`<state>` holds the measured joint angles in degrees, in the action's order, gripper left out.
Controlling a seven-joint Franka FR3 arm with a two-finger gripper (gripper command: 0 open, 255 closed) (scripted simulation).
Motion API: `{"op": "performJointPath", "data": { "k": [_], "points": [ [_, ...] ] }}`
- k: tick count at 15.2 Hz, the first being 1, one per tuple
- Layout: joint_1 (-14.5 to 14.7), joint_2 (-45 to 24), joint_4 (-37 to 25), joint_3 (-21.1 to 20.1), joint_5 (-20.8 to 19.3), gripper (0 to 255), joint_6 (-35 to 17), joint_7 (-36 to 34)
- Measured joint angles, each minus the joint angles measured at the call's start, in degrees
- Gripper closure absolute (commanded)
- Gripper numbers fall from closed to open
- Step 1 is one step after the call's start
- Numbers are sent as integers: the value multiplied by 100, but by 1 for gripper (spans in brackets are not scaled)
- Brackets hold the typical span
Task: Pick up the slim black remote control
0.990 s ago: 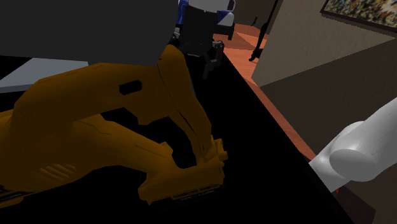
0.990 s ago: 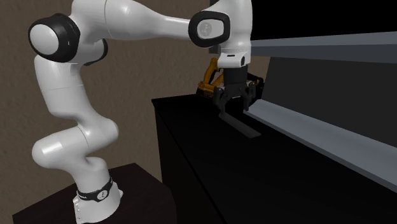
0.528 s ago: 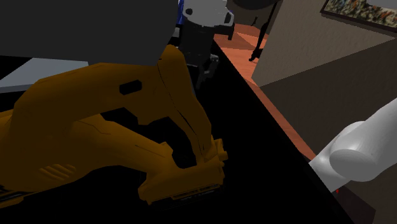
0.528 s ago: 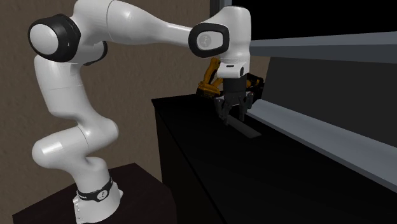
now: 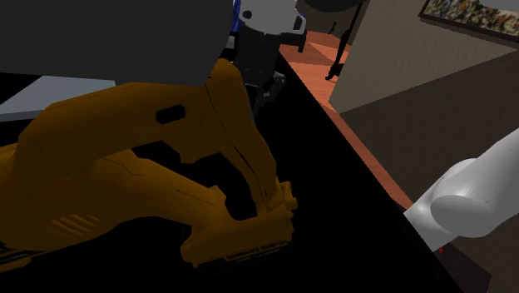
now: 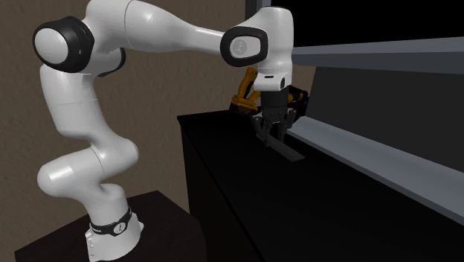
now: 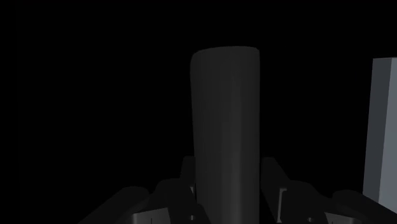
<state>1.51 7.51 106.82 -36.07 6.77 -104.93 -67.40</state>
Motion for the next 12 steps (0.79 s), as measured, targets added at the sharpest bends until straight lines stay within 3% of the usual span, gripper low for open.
{"op": "performJointPath", "data": {
  "k": [12],
  "points": [
    [-19, -77, -806, 13, -55, 255, 752, -65]
  ]
}}
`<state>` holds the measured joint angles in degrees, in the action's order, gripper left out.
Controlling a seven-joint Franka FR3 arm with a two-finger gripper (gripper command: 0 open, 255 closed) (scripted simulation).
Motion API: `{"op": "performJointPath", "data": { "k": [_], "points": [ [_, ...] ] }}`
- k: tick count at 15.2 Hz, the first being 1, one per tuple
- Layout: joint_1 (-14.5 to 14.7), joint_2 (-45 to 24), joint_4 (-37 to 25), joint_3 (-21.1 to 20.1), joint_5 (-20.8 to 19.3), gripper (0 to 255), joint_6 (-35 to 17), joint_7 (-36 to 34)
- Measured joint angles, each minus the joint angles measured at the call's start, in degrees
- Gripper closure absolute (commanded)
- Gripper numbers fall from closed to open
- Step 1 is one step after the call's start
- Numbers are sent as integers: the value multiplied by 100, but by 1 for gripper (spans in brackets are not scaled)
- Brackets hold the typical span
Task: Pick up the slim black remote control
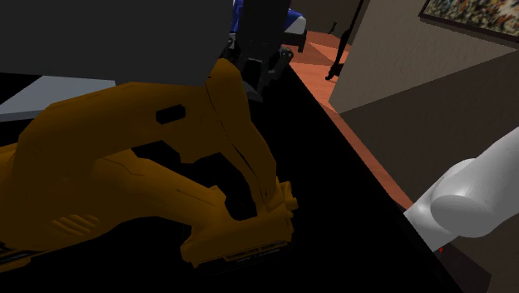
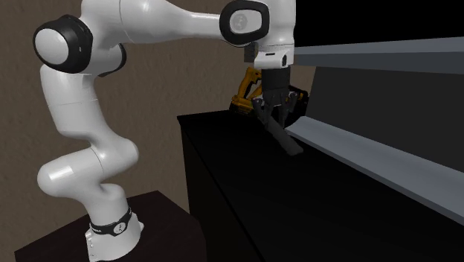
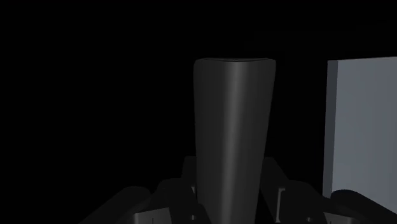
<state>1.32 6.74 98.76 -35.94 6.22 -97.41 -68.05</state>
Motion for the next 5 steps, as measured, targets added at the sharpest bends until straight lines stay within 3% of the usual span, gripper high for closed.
{"op": "performJointPath", "data": {
  "k": [5],
  "points": [
    [3, -124, -488, -26, -77, 255, 383, -78]
  ]
}}
